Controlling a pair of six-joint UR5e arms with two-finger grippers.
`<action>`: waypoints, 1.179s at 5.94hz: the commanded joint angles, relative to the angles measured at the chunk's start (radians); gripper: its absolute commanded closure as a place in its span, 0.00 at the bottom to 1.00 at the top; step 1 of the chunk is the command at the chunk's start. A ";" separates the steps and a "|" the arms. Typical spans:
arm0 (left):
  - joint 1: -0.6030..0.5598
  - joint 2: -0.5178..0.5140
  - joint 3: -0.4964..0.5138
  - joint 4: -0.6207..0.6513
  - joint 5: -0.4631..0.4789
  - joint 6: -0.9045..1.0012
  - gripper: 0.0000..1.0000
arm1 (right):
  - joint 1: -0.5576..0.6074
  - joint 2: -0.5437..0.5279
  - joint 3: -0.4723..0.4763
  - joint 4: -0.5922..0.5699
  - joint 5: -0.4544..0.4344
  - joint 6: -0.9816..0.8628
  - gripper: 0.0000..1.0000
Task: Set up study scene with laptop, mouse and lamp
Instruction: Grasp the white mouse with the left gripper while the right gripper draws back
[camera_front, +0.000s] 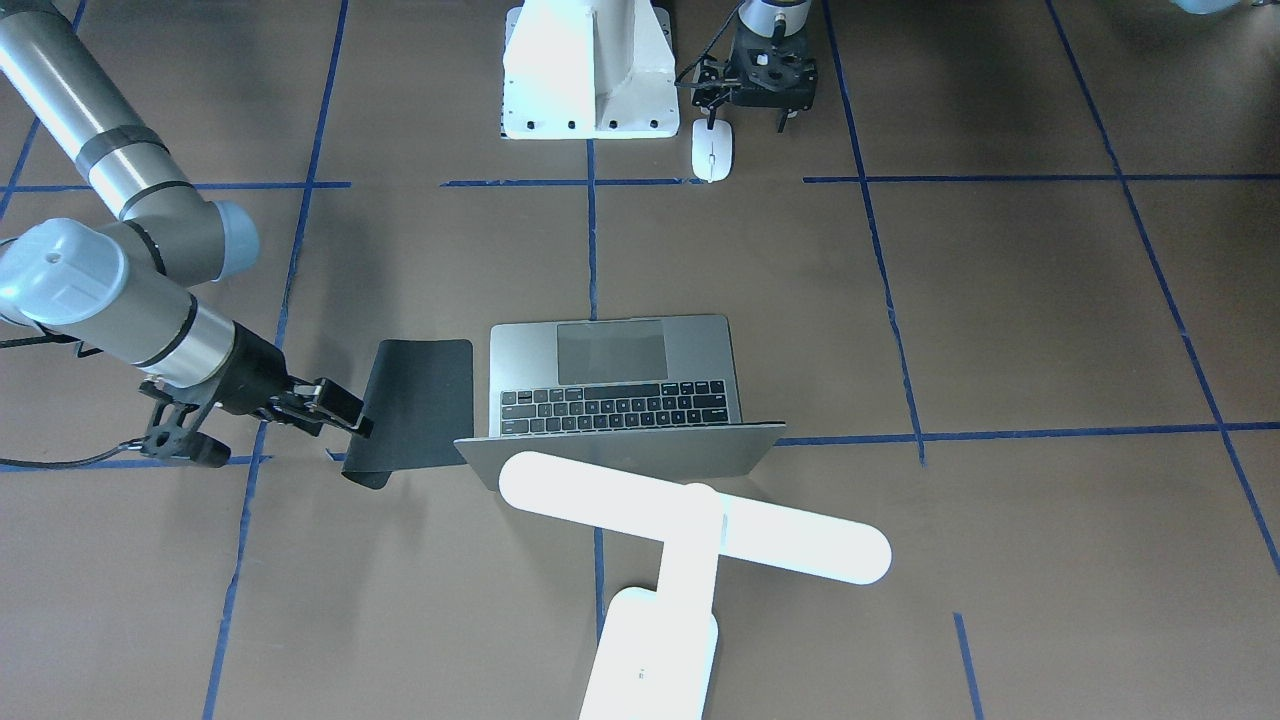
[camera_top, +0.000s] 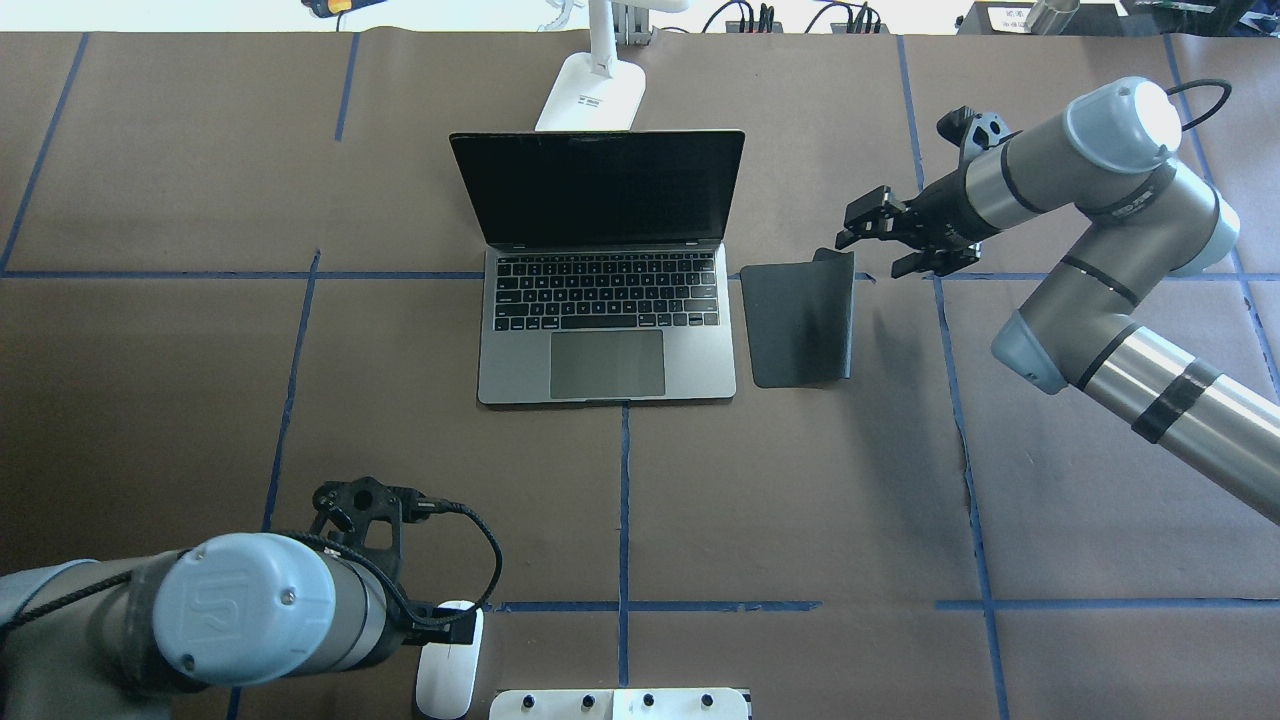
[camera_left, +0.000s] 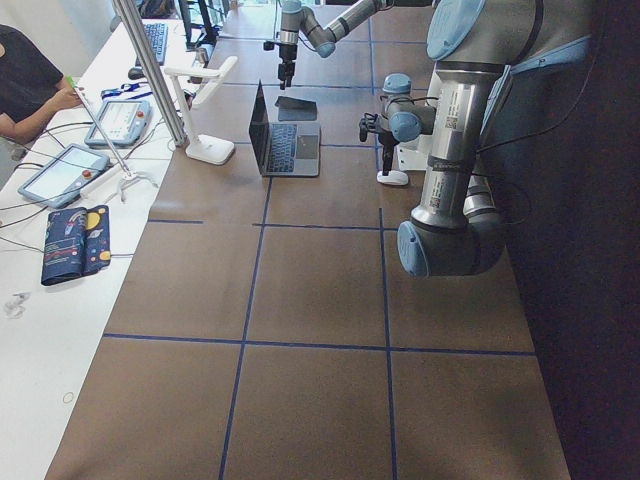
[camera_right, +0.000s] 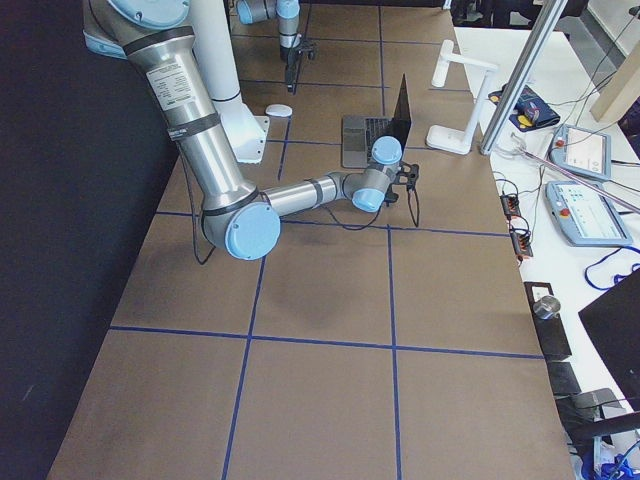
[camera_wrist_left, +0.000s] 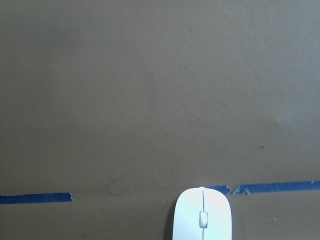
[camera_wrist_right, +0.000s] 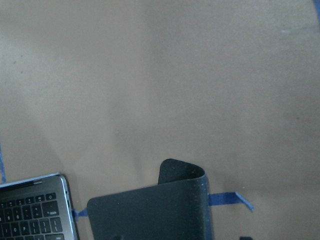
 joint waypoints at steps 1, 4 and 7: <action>0.045 -0.024 0.051 -0.006 0.016 0.008 0.00 | 0.029 -0.033 0.021 0.004 0.033 0.002 0.00; 0.050 -0.037 0.103 -0.076 0.039 0.084 0.00 | 0.029 -0.043 0.032 0.009 0.021 -0.005 0.00; 0.050 -0.037 0.146 -0.150 0.048 0.083 0.00 | 0.025 -0.042 0.033 0.009 0.019 -0.005 0.00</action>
